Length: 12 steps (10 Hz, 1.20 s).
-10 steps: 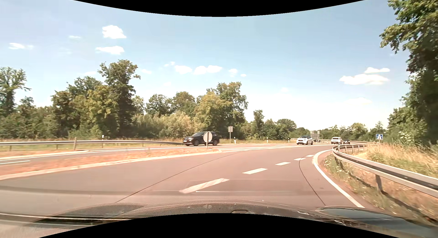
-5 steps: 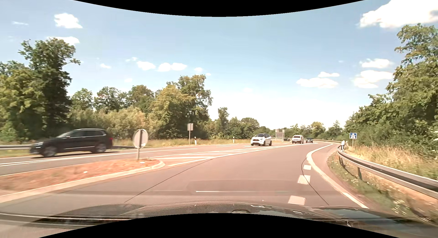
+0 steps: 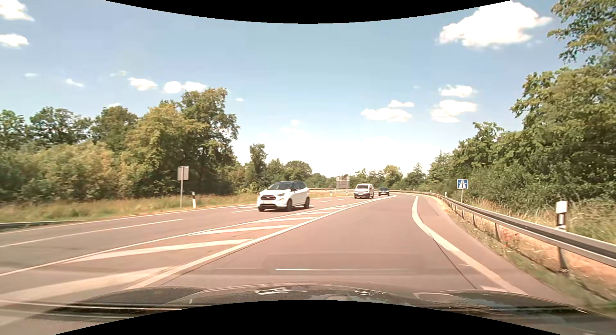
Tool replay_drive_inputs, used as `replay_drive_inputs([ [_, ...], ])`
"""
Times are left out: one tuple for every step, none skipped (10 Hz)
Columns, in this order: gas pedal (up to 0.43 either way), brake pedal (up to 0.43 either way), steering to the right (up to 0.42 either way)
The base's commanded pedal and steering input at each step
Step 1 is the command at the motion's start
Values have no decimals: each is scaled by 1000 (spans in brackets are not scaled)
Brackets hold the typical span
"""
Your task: Follow the waypoints while adhering to traffic rules and regulations
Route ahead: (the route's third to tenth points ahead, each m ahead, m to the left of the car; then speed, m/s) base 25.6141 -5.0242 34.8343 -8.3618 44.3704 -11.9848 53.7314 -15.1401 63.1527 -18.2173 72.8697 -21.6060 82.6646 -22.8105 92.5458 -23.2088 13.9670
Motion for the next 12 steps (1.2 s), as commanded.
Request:
replay_drive_inputs([
  [350,0,127],
  [378,0,122],
  [390,0,120],
  [390,0,117],
  [409,0,108],
  [421,0,93],
  [429,0,86],
  [461,0,83],
  [461,0,64],
  [469,0,54],
  [480,0,53],
  [480,0,44],
])
